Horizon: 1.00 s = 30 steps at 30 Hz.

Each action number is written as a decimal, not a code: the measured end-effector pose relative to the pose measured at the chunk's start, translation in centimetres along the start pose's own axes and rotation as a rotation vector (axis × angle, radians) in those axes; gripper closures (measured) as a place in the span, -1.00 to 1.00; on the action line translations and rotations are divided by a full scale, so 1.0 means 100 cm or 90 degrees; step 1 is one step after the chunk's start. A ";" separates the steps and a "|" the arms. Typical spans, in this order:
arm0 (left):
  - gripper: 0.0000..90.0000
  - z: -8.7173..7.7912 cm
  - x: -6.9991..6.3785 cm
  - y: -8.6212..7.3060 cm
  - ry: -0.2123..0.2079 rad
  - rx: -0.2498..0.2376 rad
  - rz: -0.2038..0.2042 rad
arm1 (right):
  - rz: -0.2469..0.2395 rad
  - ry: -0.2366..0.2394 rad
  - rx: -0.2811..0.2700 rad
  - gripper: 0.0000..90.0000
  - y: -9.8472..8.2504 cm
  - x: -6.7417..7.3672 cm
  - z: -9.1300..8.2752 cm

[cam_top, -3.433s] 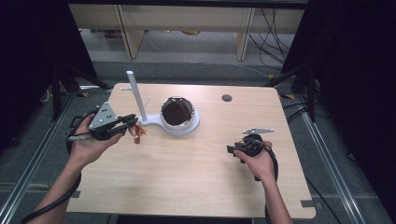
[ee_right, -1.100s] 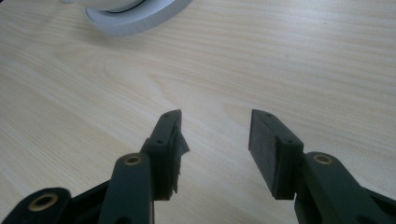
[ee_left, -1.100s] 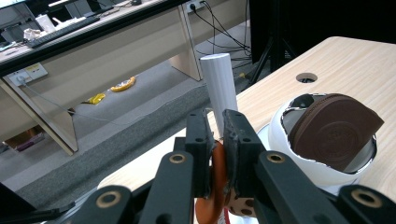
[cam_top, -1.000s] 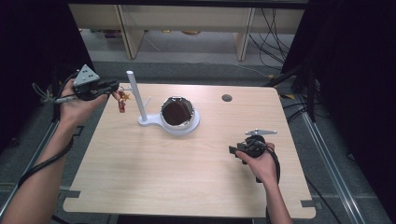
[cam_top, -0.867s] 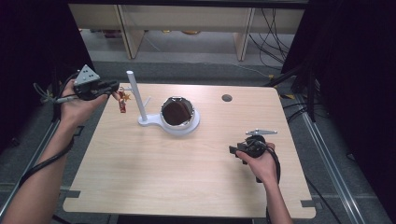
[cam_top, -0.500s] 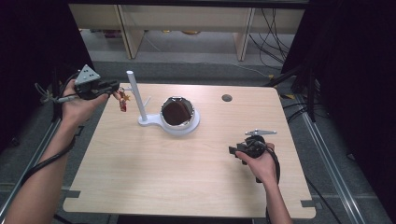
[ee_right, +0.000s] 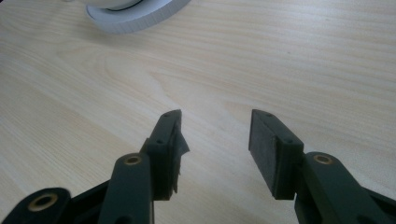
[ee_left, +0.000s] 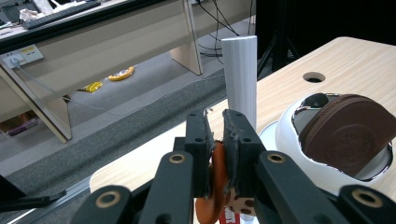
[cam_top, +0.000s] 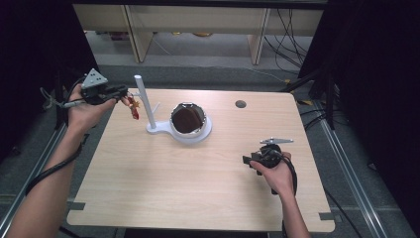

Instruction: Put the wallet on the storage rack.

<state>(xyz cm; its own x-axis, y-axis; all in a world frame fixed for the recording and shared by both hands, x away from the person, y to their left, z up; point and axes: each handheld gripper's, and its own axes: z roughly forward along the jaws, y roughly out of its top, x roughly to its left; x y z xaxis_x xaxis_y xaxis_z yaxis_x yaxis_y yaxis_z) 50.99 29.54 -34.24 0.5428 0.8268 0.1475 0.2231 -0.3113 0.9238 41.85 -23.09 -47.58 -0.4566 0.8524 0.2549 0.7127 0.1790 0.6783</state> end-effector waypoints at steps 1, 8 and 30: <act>0.78 -0.001 0.000 0.000 0.006 0.003 -0.004 | -0.002 0.001 -0.001 0.22 0.000 0.000 0.000; 0.71 0.002 0.002 -0.003 0.012 0.018 -0.014 | -0.004 0.002 -0.002 0.22 0.000 0.000 0.001; 0.29 -0.022 -0.002 -0.015 0.063 0.001 0.012 | -0.004 0.002 -0.006 0.21 0.000 0.000 -0.001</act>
<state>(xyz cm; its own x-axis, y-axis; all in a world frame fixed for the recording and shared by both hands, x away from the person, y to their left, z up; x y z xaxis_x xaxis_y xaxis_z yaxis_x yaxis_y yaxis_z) 48.79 30.90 -34.82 0.4639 0.8633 0.1986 0.2159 -0.3276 0.9198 41.84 -23.18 -47.48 -0.4628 0.8495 0.2531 0.7045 0.1793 0.6867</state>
